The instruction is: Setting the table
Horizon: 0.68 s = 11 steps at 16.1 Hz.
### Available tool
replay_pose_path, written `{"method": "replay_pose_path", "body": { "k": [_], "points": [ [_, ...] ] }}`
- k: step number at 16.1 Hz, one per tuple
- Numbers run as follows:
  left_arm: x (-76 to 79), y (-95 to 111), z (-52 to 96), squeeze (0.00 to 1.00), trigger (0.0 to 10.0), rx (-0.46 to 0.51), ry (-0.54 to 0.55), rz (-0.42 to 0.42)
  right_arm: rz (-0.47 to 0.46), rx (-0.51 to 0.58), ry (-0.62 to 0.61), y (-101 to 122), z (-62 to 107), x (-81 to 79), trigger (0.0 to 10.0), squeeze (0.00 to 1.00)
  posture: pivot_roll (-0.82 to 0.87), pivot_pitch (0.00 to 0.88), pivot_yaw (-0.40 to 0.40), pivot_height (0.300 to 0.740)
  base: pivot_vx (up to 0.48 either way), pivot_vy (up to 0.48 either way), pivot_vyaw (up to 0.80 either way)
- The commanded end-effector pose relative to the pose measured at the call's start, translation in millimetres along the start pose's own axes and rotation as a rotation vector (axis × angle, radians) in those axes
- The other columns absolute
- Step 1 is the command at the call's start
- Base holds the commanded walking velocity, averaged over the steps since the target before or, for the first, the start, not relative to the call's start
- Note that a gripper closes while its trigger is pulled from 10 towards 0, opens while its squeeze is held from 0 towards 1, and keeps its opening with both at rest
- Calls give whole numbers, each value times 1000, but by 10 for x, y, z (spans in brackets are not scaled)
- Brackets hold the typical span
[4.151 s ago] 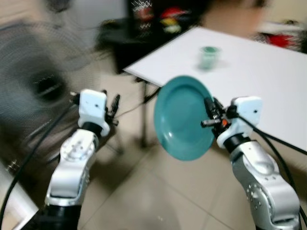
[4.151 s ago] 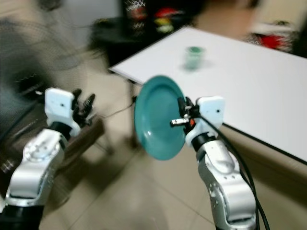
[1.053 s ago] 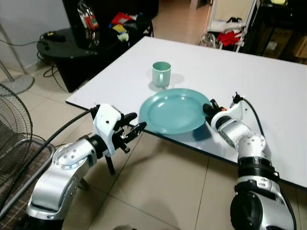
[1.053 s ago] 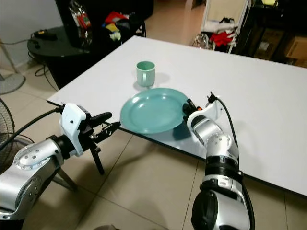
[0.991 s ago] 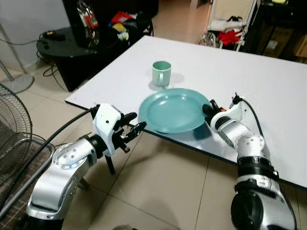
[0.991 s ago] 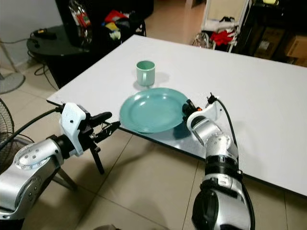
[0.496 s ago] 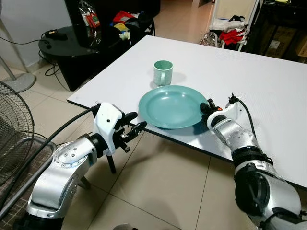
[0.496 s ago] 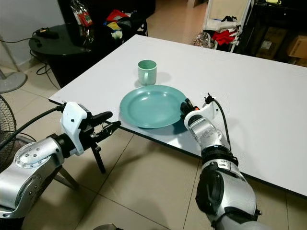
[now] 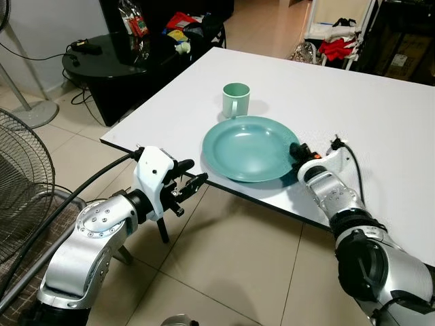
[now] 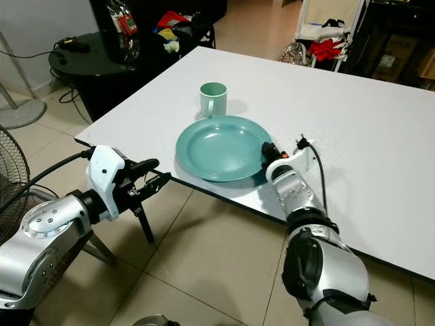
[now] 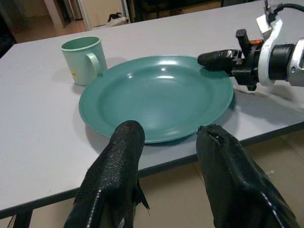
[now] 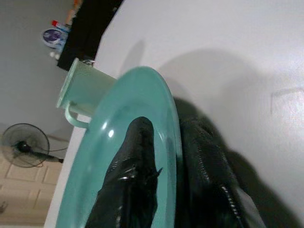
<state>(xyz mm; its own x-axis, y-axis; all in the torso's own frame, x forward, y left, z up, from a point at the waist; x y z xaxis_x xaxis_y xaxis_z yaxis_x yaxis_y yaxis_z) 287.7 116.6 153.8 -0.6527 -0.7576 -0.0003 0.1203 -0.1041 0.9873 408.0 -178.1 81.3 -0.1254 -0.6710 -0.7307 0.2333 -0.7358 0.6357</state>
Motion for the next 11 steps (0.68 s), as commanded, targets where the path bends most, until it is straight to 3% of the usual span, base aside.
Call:
{"method": "replay_pose_path", "body": {
  "k": [1, 6, 8, 10, 11],
  "points": [
    [-11, 26, -16, 0, 10000, -3, 5, -17, 13, -5, 13, -17, 27, 48, 10000, 1000, 98, 0, 66, 740, 0, 0, 0],
    [7, 67, -27, 0, 10000, 28, -17, 7, 13, 49, 114, 109, 291, 282, 10000, 1000, 60, 0, 91, 740, 0, 0, 0],
    [32, 78, -69, 0, 10000, 41, -24, 13, 67, 111, 167, 235, 594, 328, 10000, 1000, 33, 0, 107, 740, 0, 0, 0],
    [4, 134, -102, 0, 10000, 85, 34, 28, 177, 173, 170, 398, 916, 316, 10000, 1000, 23, 0, 110, 740, 0, 0, 0],
    [-14, 150, -103, 0, 10000, 97, 56, 31, 190, 187, 167, 437, 992, 295, 10000, 1000, 23, 0, 110, 740, 0, 0, 0]
  ]
}}
Point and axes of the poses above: a point about 5 cm out from each wrist's last joint towards the gripper, its own z axis pointing back from the gripper into the wrist, its own y axis along the axis of the wrist's last joint, x = y × z, the point moved 4 cm from there along -z, pointing out of the wrist towards the gripper, and after that the axes turned 6 degrees about z, right-handed, at the moved point
